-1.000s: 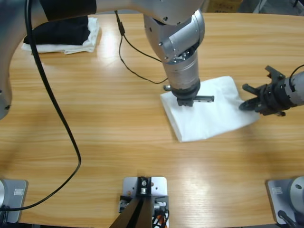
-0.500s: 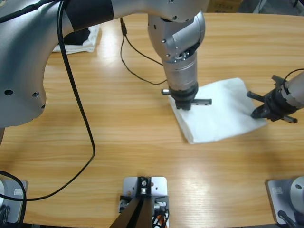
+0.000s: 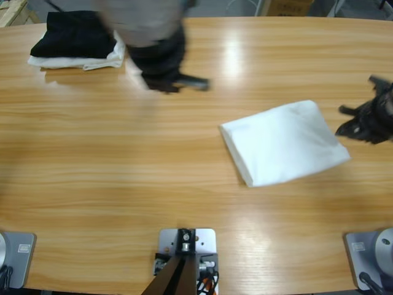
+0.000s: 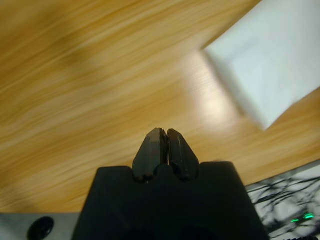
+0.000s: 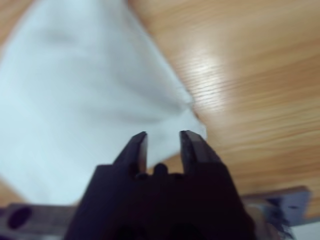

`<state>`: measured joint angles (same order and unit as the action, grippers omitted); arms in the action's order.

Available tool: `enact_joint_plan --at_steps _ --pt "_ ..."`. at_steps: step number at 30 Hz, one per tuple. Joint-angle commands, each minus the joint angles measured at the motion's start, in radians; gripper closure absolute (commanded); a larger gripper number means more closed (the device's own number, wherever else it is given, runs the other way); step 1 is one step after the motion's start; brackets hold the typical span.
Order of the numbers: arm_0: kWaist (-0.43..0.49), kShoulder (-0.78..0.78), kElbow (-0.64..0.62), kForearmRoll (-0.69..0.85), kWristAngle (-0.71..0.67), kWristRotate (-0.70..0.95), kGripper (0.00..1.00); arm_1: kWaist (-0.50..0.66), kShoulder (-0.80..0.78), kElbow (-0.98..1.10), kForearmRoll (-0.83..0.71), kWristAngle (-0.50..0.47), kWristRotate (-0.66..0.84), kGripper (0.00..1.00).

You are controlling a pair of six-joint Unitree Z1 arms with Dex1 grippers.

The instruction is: Fold clothes

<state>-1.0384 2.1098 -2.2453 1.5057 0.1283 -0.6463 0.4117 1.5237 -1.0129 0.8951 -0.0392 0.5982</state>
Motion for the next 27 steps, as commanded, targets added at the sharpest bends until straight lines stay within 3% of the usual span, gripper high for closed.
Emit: enact_joint_plan --at_steps 1,4,7,11,21,27 --pt "0.122 -0.293 0.508 0.02 0.145 0.174 0.009 0.119 -0.119 -0.157 0.219 0.042 -0.158 0.0" --pt "0.379 -0.302 0.494 -0.038 0.149 0.264 0.009 0.119 -0.149 -0.147 0.237 0.048 -0.125 0.0" --pt "0.58 -0.213 0.293 -0.074 0.159 0.31 0.009 0.138 -0.188 -0.147 0.233 0.046 -0.084 0.0" --pt "0.771 0.033 0.024 -0.073 0.083 0.317 0.004 0.139 -0.227 -0.163 0.232 0.036 -0.083 0.0" --pt "0.911 0.467 -0.51 -0.091 -0.11 0.338 0.004 0.139 -0.12 -0.111 0.156 0.02 -0.111 0.0" --pt "0.959 0.572 -0.62 -0.111 -0.13 0.486 0.004 0.139 -0.055 -0.033 0.061 0.041 -0.11 0.0"
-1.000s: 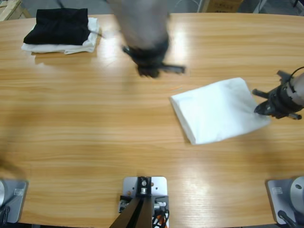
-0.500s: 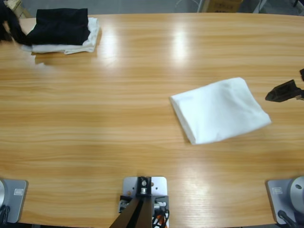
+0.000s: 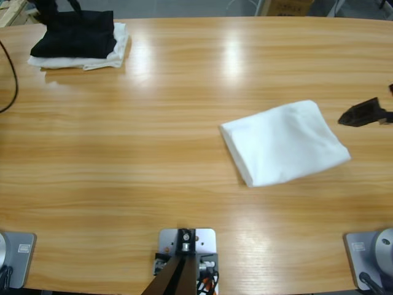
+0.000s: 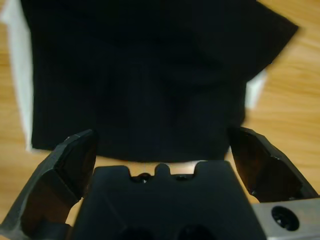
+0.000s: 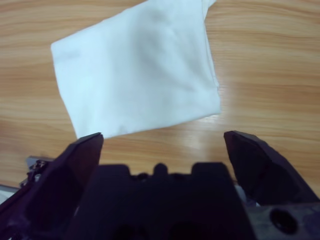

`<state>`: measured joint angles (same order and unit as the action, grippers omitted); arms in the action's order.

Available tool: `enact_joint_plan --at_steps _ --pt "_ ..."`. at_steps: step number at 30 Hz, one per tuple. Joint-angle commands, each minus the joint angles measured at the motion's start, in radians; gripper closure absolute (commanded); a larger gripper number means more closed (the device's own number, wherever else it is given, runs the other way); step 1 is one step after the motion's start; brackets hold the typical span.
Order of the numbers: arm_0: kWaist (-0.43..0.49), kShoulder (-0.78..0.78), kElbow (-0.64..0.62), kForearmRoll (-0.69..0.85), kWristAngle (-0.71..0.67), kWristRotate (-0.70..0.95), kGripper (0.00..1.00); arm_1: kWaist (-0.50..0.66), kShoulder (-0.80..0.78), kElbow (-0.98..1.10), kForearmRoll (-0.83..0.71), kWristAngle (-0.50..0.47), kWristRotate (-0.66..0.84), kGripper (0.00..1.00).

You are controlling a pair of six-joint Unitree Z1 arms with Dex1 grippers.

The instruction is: Fold clothes

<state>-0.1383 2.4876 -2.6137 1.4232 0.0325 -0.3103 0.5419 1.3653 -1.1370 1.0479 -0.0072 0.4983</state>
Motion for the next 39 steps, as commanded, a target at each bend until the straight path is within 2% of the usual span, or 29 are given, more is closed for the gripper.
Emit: enact_joint_plan --at_steps 1,6,9,13,17,21,22,23,26,28,29,30,31,34,37,39 --pt "0.063 0.205 -0.271 -0.038 -0.037 0.168 0.004 0.009 0.118 0.091 -0.101 0.012 -0.011 0.0" --pt "0.059 0.248 -0.295 -0.057 -0.073 0.236 0.004 0.009 0.19 0.072 -0.136 0.026 -0.012 0.0" --pt "0.051 0.266 -0.289 0.028 -0.117 0.25 0.004 0.009 0.215 0.049 -0.138 0.026 -0.014 0.0" --pt "-0.006 0.297 -0.274 0.23 -0.084 0.32 0.004 0.009 0.231 0.046 -0.14 0.029 -0.012 0.0" --pt "-0.079 0.256 -0.252 0.234 -0.084 0.339 0.004 0.009 0.224 0.052 -0.139 0.027 -0.012 0.0" --pt "-0.157 0.212 -0.106 0.202 -0.088 0.371 0.004 0.009 0.182 0.056 -0.128 0.026 -0.012 0.0" --pt "-0.173 0.168 0.0 0.134 -0.089 0.384 0.004 0.009 0.173 0.064 -0.128 0.026 -0.012 0.0" --pt "-0.191 0.086 0.19 0.001 -0.089 0.392 0.004 0.009 0.164 0.074 -0.128 0.026 -0.012 0.0" --pt "-0.21 -0.183 0.86 -0.443 -0.087 0.411 0.003 0.009 0.137 0.101 -0.129 0.026 -0.01 0.0" --pt "-0.244 -0.316 1.186 -0.629 -0.084 0.453 0.0 0.009 0.128 0.109 -0.133 0.027 -0.009 0.0" --pt "-0.28 -0.367 1.295 -0.685 -0.076 0.475 0.0 0.009 0.129 0.11 -0.137 0.028 -0.009 0.0" --pt "-0.328 -0.417 1.383 -0.726 -0.067 0.495 0.0 0.009 0.131 0.106 -0.139 0.03 -0.009 0.0" --pt "-0.368 -0.45 1.419 -0.738 -0.066 0.505 0.0 0.009 0.131 0.1 -0.139 0.035 -0.009 0.0" --pt "-0.492 -0.505 1.457 -0.731 -0.066 0.568 0.0 0.009 0.111 0.086 -0.136 0.051 -0.006 0.0" --pt "-0.576 -0.562 1.59 -0.784 -0.062 0.848 0.003 0.009 0.072 0.086 -0.119 0.053 -0.005 0.0" --pt "-0.585 -0.596 1.672 -0.842 -0.062 0.901 0.004 0.008 0.047 0.088 -0.119 0.047 -0.01 0.0"
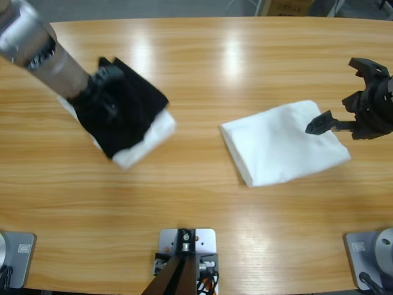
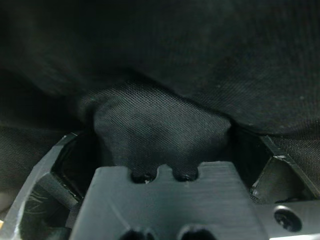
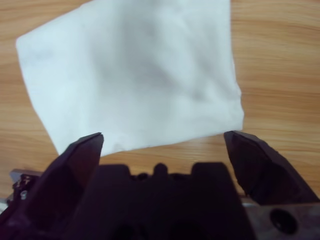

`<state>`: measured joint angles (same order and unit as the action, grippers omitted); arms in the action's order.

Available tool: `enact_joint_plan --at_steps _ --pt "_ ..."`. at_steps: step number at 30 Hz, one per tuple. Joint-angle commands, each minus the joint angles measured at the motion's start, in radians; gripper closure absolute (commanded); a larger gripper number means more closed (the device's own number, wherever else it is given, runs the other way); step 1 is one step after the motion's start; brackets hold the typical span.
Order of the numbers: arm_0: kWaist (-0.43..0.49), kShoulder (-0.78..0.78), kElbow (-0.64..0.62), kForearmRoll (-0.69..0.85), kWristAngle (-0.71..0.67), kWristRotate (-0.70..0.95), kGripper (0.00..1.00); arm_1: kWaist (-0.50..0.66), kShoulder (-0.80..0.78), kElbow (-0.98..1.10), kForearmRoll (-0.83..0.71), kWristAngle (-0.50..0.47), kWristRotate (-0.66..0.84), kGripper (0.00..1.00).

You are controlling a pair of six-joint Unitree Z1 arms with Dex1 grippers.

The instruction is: Fold clothes

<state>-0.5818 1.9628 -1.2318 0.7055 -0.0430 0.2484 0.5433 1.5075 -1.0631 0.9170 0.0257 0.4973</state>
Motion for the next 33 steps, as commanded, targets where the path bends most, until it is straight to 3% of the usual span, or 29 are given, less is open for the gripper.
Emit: enact_joint_plan --at_steps 1,6,14,17,22,24,26,28,30,33 --pt "-0.142 -0.074 0.298 -0.128 0.017 0.361 0.004 0.006 -0.1 0.025 0.008 0.009 -0.009 0.0" --pt "-0.142 -0.06 0.248 -0.126 0.032 0.568 0.009 0.006 -0.164 0.081 -0.001 0.013 -0.011 0.0" --pt "-0.181 -0.07 0.115 -0.078 0.02 0.596 0.01 -0.02 -0.222 0.045 0.004 0.024 -0.026 0.0" --pt "-0.224 -0.109 0.094 -0.049 0.016 0.6 0.013 -0.049 -0.208 0.082 -0.002 0.004 0.142 0.0" --pt "-0.261 -0.215 -0.021 0.102 0.001 0.611 0.009 -0.048 -0.286 0.25 -0.065 0.111 0.696 0.0" --pt "-0.265 -0.212 -0.132 0.191 0.002 0.659 0.006 -0.048 -0.342 0.367 -0.224 0.12 0.831 0.0" --pt "-0.265 -0.116 -0.321 0.304 0.002 0.74 0.004 -0.048 -0.326 0.474 -0.339 0.118 0.95 0.006" --pt "-0.271 0.057 -0.613 0.434 -0.031 0.775 0.015 -0.036 -0.305 0.547 -0.435 0.122 1.076 0.014" --pt "-0.271 0.188 -0.813 0.456 -0.09 0.76 0.092 -0.031 -0.294 0.616 -0.537 0.115 1.138 0.01" --pt "-0.271 0.278 -0.914 0.457 -0.121 0.691 0.096 -0.03 -0.213 0.71 -0.715 0.126 1.169 0.009"
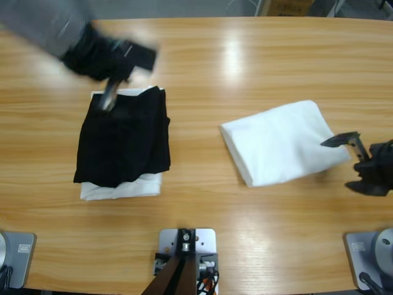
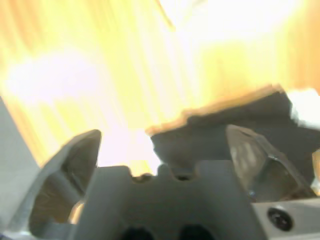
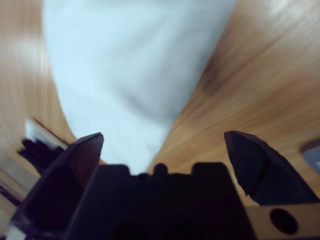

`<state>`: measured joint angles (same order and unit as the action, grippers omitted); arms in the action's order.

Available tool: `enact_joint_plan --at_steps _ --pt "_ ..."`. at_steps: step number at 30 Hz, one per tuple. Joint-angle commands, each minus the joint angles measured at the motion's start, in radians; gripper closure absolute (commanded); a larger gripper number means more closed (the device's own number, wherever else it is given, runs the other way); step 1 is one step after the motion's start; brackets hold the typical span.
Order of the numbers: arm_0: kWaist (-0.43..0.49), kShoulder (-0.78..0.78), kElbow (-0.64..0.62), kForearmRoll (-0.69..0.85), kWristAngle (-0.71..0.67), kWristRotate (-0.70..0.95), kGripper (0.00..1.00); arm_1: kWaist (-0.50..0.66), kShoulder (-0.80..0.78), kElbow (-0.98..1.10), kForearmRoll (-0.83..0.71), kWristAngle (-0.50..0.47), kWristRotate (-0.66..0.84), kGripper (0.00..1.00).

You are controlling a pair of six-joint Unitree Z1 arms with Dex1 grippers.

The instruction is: Fold clothes

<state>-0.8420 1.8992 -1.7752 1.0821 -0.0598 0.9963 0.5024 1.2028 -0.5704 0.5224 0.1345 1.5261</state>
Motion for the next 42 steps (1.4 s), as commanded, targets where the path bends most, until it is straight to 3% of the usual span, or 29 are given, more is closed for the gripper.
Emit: enact_joint_plan --at_steps 1,4,8,12,14,17,20,21,22,25,27,33,38,40,42 --pt "-0.012 0.346 -0.368 0.083 -0.106 -0.065 0.097 0.013 0.106 0.218 -0.337 0.017 0.14 0.009" --pt "-0.009 0.339 -0.344 0.111 -0.101 -0.057 0.096 0.013 0.141 0.253 -0.445 0.001 0.14 0.009" --pt "0.0 0.332 -0.305 0.117 -0.097 -0.006 0.092 0.013 0.287 0.335 -0.707 0.0 0.125 0.002" --pt "0.002 0.333 -0.297 0.123 -0.102 -0.005 0.092 0.016 0.365 0.359 -0.791 -0.006 0.114 0.0" --pt "0.008 0.333 -0.297 0.126 -0.104 -0.005 0.092 0.016 0.403 0.407 -0.923 -0.027 0.085 0.001" --pt "0.014 0.333 -0.297 0.132 -0.107 -0.005 0.092 0.016 0.459 0.448 -1.031 -0.03 0.063 0.057" --pt "0.015 0.333 -0.296 0.142 -0.11 -0.005 0.092 0.016 0.504 0.459 -1.101 -0.029 0.016 0.201" --pt "0.015 0.333 -0.294 0.142 -0.111 -0.004 0.092 0.016 0.525 0.46 -1.124 -0.029 -0.013 0.308" --pt "0.015 0.333 -0.291 0.143 -0.112 -0.004 0.092 0.016 0.552 0.466 -1.162 -0.029 -0.053 0.519" --pt "0.016 0.333 -0.288 0.144 -0.114 -0.004 0.092 0.016 0.609 0.5 -1.263 -0.027 -0.108 0.983" --pt "0.017 0.334 -0.286 0.144 -0.114 -0.004 0.092 0.016 0.62 0.52 -1.297 -0.027 -0.117 1.0" --pt "0.017 0.34 -0.282 0.149 -0.115 -0.005 0.092 0.015 0.617 0.525 -1.301 -0.001 -0.172 1.0" --pt "0.017 0.34 -0.282 0.15 -0.114 -0.005 0.092 -0.066 0.589 0.518 -1.252 0.068 -0.335 1.0" --pt "0.017 0.341 -0.282 0.16 -0.112 -0.015 0.095 -0.086 0.497 0.451 -1.0 0.082 -0.4 1.0" --pt "0.021 0.344 -0.282 0.175 -0.112 -0.058 0.097 -0.106 0.379 0.277 -0.645 0.064 -0.516 1.0"
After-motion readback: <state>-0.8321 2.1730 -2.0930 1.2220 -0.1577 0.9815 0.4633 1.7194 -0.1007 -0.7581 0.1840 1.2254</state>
